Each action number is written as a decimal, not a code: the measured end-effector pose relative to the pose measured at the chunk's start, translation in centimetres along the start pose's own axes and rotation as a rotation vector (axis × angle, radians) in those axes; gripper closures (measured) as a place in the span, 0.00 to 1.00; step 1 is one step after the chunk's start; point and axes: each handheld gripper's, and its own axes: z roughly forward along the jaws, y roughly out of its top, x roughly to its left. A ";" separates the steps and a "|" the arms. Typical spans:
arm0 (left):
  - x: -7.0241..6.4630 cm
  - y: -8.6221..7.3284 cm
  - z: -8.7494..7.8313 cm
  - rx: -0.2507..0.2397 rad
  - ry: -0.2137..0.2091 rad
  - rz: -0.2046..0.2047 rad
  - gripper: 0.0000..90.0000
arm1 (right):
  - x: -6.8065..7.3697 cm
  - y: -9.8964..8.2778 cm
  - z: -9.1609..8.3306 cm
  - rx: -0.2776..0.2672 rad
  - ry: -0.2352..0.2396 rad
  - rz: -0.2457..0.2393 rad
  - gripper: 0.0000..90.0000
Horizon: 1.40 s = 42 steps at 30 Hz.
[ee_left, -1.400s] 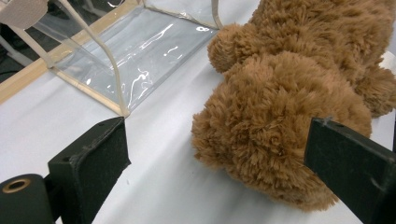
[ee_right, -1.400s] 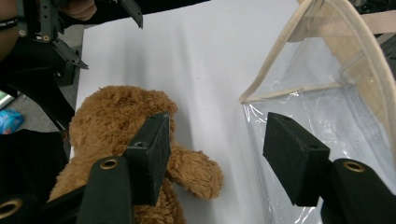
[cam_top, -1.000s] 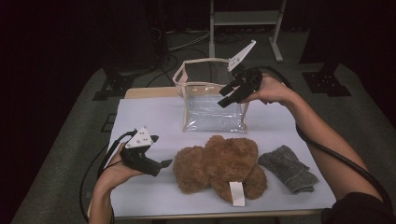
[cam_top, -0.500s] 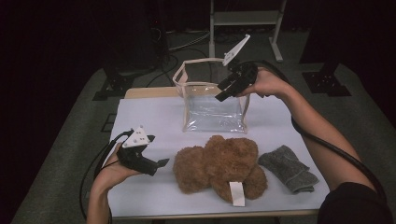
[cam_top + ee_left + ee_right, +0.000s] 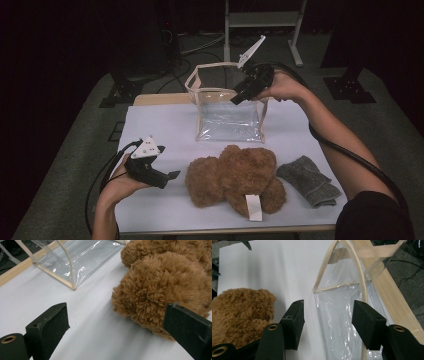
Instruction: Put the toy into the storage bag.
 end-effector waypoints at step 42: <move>0.1 -0.3 -0.2 -0.018 -0.026 -0.009 0.06 | -3.0 0.6 3.4 0.077 -0.111 0.037 0.55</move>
